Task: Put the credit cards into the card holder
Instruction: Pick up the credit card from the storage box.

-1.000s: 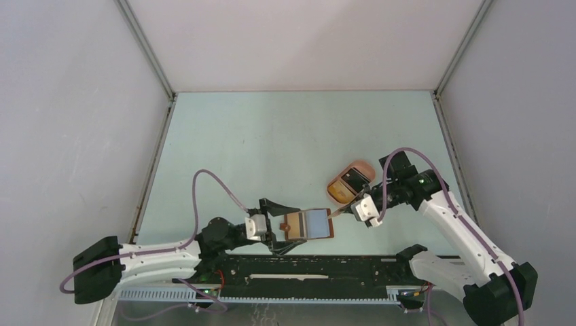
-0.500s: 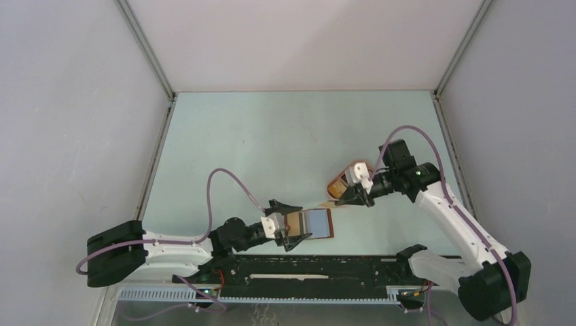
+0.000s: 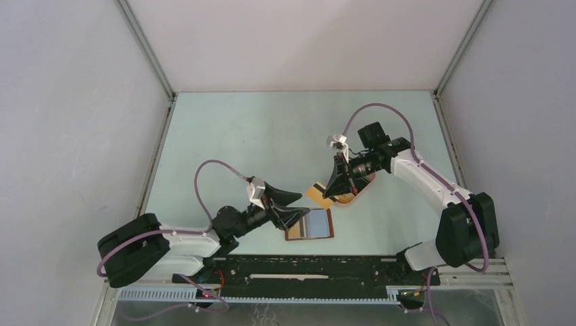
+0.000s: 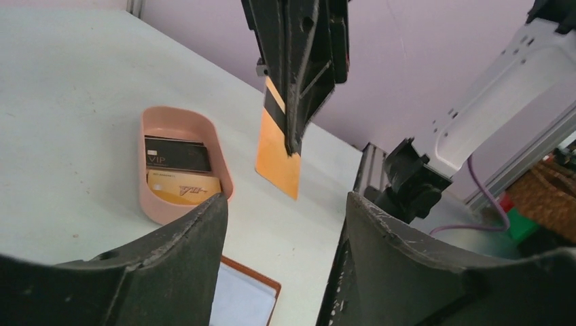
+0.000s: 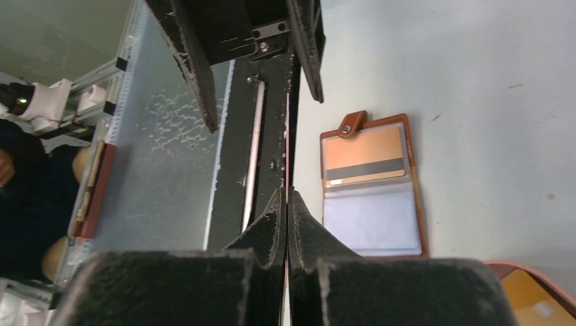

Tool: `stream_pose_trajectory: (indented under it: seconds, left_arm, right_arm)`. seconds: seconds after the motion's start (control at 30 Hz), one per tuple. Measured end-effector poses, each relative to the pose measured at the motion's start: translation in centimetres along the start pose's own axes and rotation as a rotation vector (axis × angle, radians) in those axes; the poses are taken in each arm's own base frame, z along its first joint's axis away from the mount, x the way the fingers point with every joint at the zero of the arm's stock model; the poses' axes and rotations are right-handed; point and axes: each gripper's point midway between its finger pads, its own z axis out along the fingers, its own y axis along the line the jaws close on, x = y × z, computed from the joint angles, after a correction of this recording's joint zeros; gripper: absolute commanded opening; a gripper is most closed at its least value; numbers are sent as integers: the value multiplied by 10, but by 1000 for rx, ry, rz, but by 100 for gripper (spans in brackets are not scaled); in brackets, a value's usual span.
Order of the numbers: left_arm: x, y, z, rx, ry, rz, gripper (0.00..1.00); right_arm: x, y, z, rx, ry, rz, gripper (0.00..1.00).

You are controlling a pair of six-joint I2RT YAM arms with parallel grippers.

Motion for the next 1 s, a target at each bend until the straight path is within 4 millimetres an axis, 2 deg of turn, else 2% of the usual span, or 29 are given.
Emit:
stream_pose_trajectory:
  seconds: [0.1, 0.27, 0.4, 0.6, 0.7, 0.73, 0.77, 0.83, 0.87, 1.0]
  left_arm:
    - [-4, 4, 6, -6, -6, -81, 64]
    - [-17, -2, 19, 31, -32, -179, 50]
    - [-19, -4, 23, 50, -31, -222, 33]
    - [-9, -1, 24, 51, -1, -267, 32]
    - [-5, -1, 24, 55, 8, -284, 27]
    - [-4, -1, 24, 56, 13, -290, 23]
    - [-2, -1, 24, 57, 18, -295, 14]
    - [0, -1, 24, 58, 26, -311, 2]
    - [2, 0, 24, 57, 31, -316, 0]
    - [3, 2, 24, 60, 41, -329, 0]
  right_arm:
    - [1, 4, 4, -23, 5, 35, 0]
    - [1, 9, 7, -44, 7, 66, 0]
    - [3, 8, 9, -55, 7, 103, 0]
    - [3, 9, 10, -70, 4, 141, 0]
    - [2, 10, 10, -74, 1, 145, 0]
    - [2, 10, 10, -75, 0, 145, 0]
    - [2, 10, 10, -77, -2, 146, 0]
    - [2, 10, 10, -80, -4, 148, 1]
    - [2, 10, 11, -81, -4, 151, 8]
    - [4, 9, 12, -80, 3, 158, 43]
